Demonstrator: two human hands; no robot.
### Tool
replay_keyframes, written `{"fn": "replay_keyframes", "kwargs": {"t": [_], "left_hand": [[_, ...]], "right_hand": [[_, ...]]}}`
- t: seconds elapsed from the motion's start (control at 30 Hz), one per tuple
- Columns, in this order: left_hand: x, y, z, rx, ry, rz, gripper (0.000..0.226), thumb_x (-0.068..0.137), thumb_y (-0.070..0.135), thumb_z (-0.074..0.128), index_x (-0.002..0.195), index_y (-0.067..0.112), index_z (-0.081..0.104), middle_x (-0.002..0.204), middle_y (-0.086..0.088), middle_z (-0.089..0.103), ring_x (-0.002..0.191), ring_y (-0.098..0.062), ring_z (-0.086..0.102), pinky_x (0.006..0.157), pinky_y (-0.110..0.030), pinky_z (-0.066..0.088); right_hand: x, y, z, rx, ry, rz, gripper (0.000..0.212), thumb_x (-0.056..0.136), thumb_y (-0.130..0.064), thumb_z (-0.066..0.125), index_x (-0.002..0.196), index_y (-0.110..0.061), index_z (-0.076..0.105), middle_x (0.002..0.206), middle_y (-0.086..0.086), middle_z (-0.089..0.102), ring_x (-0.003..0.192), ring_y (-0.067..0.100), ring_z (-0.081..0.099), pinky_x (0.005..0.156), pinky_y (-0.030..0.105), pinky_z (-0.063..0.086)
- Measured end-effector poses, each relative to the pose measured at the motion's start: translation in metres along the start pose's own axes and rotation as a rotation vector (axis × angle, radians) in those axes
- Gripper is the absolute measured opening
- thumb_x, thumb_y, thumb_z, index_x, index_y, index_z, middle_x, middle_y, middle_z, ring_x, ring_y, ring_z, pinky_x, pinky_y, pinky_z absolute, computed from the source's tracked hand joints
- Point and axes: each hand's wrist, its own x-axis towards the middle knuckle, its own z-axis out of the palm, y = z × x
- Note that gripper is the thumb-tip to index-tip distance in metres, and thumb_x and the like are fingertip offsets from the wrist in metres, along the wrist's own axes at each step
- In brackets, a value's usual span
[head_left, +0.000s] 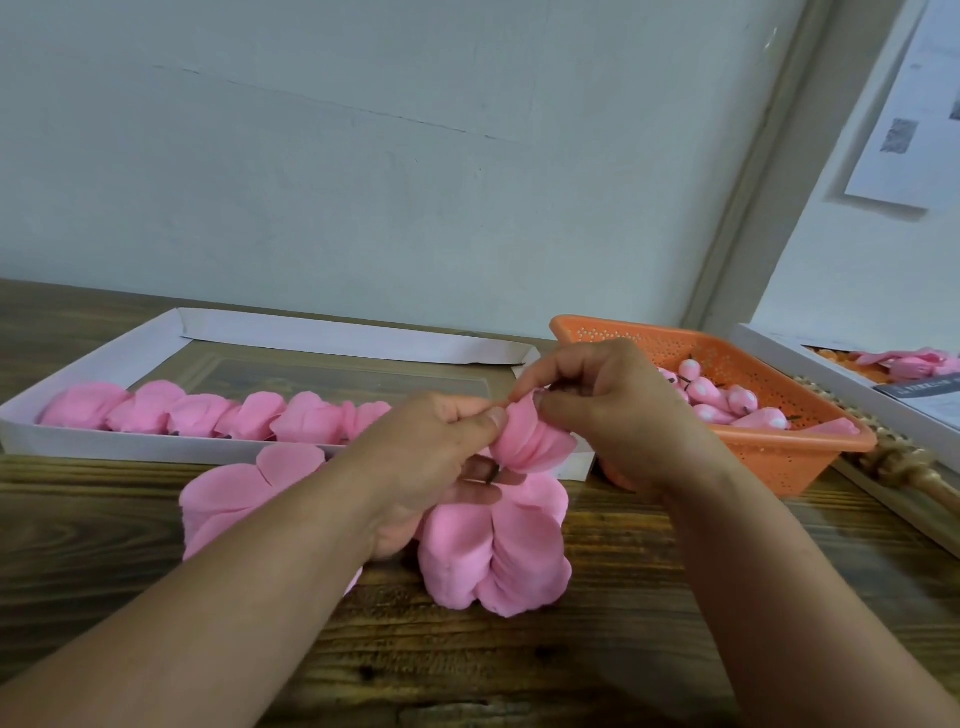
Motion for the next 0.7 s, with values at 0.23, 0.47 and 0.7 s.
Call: {"fn": "replay_keyframes", "kwargs": {"t": [0.23,0.47,0.7], "left_hand": [[-0.0004,-0.0010,-0.0046,-0.156,-0.148,-0.040,0.036,0.075,0.025,0.060,0.107,0.009,0.068,0.093,-0.008,0.073,0.081,-0.018,0.070,0.068,-0.025,0.057],[-0.0023,-0.0008,0.0020,-0.161,-0.086,-0.047,0.029,0.082,0.019,0.063,0.106,0.003,0.068,0.090,-0.011,0.072,0.069,-0.013,0.068,0.058,-0.020,0.054],[-0.0018,-0.0035,0.0044,-0.064,-0.048,-0.007,0.030,0.079,0.023,0.064,0.103,0.005,0.070,0.089,-0.009,0.073,0.071,-0.011,0.067,0.063,-0.020,0.052]], "right_hand": [[-0.0014,-0.0042,-0.0035,0.009,-0.041,-0.017,0.033,0.079,0.015,0.053,0.072,-0.013,0.068,0.076,0.038,0.060,0.066,0.029,0.055,0.094,0.037,0.034],[-0.0018,-0.0013,-0.0025,0.103,-0.049,0.029,0.027,0.079,0.018,0.052,0.073,-0.003,0.067,0.074,0.022,0.066,0.071,0.004,0.067,0.054,0.020,0.050],[-0.0014,0.0016,-0.0029,0.091,-0.057,0.081,0.029,0.077,0.018,0.051,0.073,-0.006,0.069,0.070,0.017,0.068,0.085,0.011,0.067,0.074,0.024,0.050]]}}
